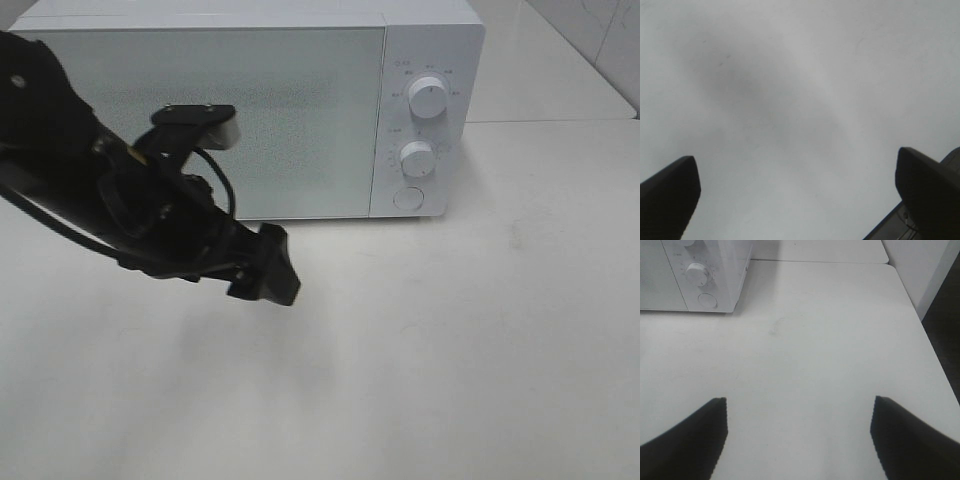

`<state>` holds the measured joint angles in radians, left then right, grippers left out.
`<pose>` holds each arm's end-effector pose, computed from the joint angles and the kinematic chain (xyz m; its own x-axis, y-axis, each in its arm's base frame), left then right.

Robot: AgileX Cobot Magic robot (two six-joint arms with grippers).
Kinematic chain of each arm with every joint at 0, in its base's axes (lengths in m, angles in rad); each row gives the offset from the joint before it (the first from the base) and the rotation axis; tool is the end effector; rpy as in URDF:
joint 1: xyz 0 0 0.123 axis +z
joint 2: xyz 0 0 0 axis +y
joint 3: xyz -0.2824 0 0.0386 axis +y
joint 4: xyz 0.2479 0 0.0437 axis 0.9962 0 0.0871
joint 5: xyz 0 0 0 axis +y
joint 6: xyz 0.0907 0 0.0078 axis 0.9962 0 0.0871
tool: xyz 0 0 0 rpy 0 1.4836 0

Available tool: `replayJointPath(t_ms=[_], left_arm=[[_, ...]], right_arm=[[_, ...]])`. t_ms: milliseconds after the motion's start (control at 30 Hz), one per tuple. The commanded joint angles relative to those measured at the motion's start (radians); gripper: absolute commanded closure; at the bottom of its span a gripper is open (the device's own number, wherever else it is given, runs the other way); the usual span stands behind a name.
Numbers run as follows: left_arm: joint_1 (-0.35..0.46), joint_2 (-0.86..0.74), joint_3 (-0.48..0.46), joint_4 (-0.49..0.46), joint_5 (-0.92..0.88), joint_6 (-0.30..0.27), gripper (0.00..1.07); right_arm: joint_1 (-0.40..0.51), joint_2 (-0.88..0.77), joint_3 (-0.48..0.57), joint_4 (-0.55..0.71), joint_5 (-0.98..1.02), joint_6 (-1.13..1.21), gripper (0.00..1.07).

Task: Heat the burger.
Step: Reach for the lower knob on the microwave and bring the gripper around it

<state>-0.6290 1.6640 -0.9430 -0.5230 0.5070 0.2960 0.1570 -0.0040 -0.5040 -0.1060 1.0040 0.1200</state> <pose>0.2466 -0.2068 0.1917 -0.8163 0.3900 -0.4261 0.5318 0.7954 -0.2908 -0.0027 -0.0087 0.2833 -0.3942 0.0010 -0.9190 -0.0501 0.9985 0.0226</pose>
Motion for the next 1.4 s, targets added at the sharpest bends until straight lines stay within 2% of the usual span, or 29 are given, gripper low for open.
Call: replayJointPath(t_ms=[33, 67, 133, 167, 267, 300, 367, 400, 467, 500, 567, 633, 667, 733, 767, 833, 867, 933, 1100, 1133, 1200, 1233, 1400], left_arm=[[0.092, -0.049, 0.001, 0.018, 0.118, -0.016, 0.07], [0.092, -0.049, 0.001, 0.018, 0.118, -0.016, 0.07], [0.175, -0.089, 0.001, 0.021, 0.195, -0.016, 0.07], [0.175, -0.089, 0.001, 0.021, 0.195, -0.016, 0.07], [0.300, -0.155, 0.001, 0.045, 0.305, -0.035, 0.07], [0.300, -0.155, 0.001, 0.045, 0.305, -0.035, 0.07], [0.363, -0.198, 0.001, 0.096, 0.354, -0.072, 0.07], [0.363, -0.198, 0.001, 0.096, 0.354, -0.072, 0.07], [0.418, -0.242, 0.001, 0.166, 0.401, -0.118, 0.07], [0.418, -0.242, 0.001, 0.166, 0.401, -0.118, 0.07], [0.476, -0.291, 0.001, 0.243, 0.445, -0.161, 0.07], [0.496, -0.307, 0.001, 0.265, 0.461, -0.174, 0.07], [0.496, -0.307, 0.001, 0.265, 0.461, -0.174, 0.07], [0.577, -0.369, 0.001, 0.314, 0.519, -0.190, 0.07], [0.577, -0.369, 0.001, 0.314, 0.519, -0.190, 0.07], [0.653, -0.424, 0.001, 0.328, 0.559, -0.187, 0.07], [0.653, -0.424, 0.001, 0.328, 0.559, -0.187, 0.07], [0.705, -0.486, 0.002, 0.328, 0.584, -0.189, 0.07], [0.719, -0.576, 0.044, 0.336, 0.589, -0.189, 0.07], [0.719, -0.629, 0.088, 0.337, 0.592, -0.190, 0.07], [0.719, -0.656, 0.114, 0.340, 0.598, -0.191, 0.07], [0.719, -0.705, 0.168, 0.344, 0.602, -0.191, 0.07], [0.719, -0.810, 0.247, 0.349, 0.602, -0.189, 0.07]], right_arm=[[-0.006, -0.032, 0.002, -0.004, -0.007, 0.003, 0.31], [-0.006, -0.032, 0.002, -0.004, -0.007, 0.003, 0.31], [-0.006, -0.032, 0.002, -0.004, -0.007, 0.003, 0.31], [-0.006, -0.032, 0.002, -0.004, -0.007, 0.003, 0.31], [-0.006, -0.032, 0.002, -0.004, -0.007, 0.003, 0.31], [-0.006, -0.032, 0.002, -0.004, -0.007, 0.003, 0.31], [-0.006, -0.032, 0.002, -0.004, -0.007, 0.003, 0.31], [-0.006, -0.032, 0.002, -0.004, -0.007, 0.003, 0.31], [-0.006, -0.032, 0.002, -0.004, -0.007, 0.003, 0.31], [-0.006, -0.032, 0.002, -0.004, -0.007, 0.003, 0.31], [-0.006, -0.032, 0.002, -0.004, -0.007, 0.003, 0.31], [-0.006, -0.032, 0.002, -0.004, -0.007, 0.003, 0.31], [-0.006, -0.032, 0.002, -0.004, -0.007, 0.003, 0.31], [-0.006, -0.032, 0.002, -0.004, -0.007, 0.003, 0.31], [-0.006, -0.032, 0.002, -0.004, -0.007, 0.003, 0.31], [-0.006, -0.032, 0.002, -0.004, -0.007, 0.003, 0.31], [-0.006, -0.032, 0.002, -0.004, -0.007, 0.003, 0.31], [-0.006, -0.032, 0.002, -0.004, -0.007, 0.003, 0.31], [-0.006, -0.032, 0.002, -0.004, -0.007, 0.003, 0.31], [-0.006, -0.032, 0.002, -0.004, -0.007, 0.003, 0.31], [-0.006, -0.032, 0.002, -0.004, -0.007, 0.003, 0.31], [-0.006, -0.032, 0.002, -0.004, -0.007, 0.003, 0.31], [-0.006, -0.032, 0.002, -0.004, -0.007, 0.003, 0.31]])
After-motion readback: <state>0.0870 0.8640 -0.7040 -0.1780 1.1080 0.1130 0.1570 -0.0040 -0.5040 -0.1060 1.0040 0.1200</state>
